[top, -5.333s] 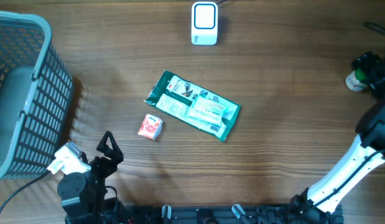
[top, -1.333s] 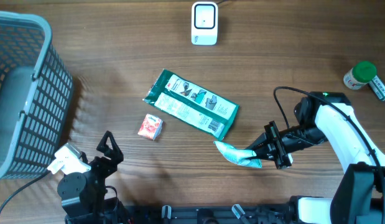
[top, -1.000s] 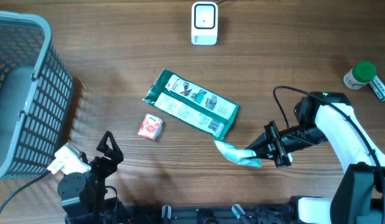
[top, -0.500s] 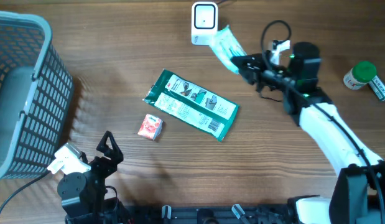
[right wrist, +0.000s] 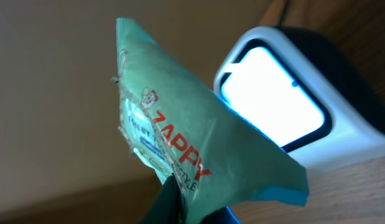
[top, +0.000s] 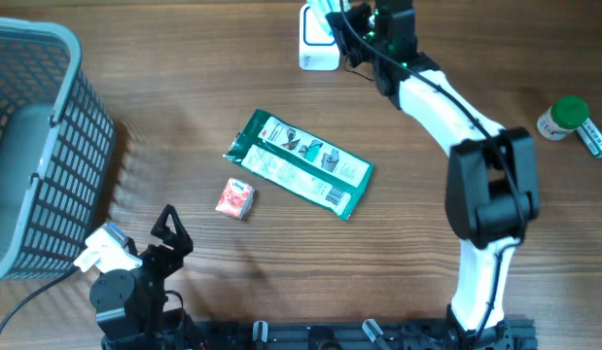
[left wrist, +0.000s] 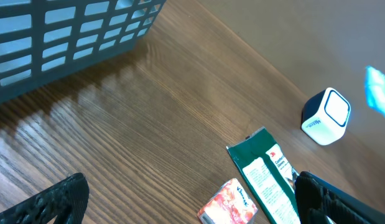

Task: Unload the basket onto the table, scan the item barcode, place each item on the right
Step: 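Hold the pale green bag over the white scanner, then drop the pale green bag at the right edge near the jar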

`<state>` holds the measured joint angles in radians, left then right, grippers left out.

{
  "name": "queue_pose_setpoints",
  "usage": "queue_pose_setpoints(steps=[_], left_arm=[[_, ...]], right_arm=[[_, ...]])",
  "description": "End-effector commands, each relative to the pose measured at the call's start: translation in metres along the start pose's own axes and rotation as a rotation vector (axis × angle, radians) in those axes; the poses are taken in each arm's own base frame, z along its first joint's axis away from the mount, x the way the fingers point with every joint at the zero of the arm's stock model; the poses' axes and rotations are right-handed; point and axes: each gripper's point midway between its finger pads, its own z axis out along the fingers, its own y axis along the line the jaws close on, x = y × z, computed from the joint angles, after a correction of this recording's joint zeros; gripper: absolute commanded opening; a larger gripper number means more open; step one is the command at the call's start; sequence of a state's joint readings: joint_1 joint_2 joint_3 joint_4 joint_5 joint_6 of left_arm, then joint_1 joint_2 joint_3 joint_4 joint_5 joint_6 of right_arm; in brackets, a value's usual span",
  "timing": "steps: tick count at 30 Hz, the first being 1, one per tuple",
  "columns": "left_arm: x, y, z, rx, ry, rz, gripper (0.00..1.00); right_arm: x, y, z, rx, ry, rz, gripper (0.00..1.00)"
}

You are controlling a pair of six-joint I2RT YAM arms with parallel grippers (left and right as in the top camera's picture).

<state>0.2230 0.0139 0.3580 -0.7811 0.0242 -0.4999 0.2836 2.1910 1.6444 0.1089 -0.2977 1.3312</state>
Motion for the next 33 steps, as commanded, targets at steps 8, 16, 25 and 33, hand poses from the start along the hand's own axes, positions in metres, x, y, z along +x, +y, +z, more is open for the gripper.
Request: queue_pose_setpoints(steps=[8,16,25,33], left_arm=[[-0.002,0.001,0.0,-0.003,-0.01,-0.006,1.0],[-0.002,0.001,0.0,-0.003,-0.01,-0.006,1.0],[-0.002,0.001,0.0,-0.003,-0.01,-0.006,1.0],[-0.002,0.001,0.0,-0.003,-0.01,-0.006,1.0]], right_arm=[[0.002,-0.036,0.004,0.161,0.0,0.049,0.07],[-0.011,0.0,-0.029,0.147,0.011,-0.06,0.08],[-0.133,-0.083,-0.2,0.537,-0.124,0.08,0.08],[-0.235,-0.21,-0.268,0.884,-0.417,0.078,0.21]])
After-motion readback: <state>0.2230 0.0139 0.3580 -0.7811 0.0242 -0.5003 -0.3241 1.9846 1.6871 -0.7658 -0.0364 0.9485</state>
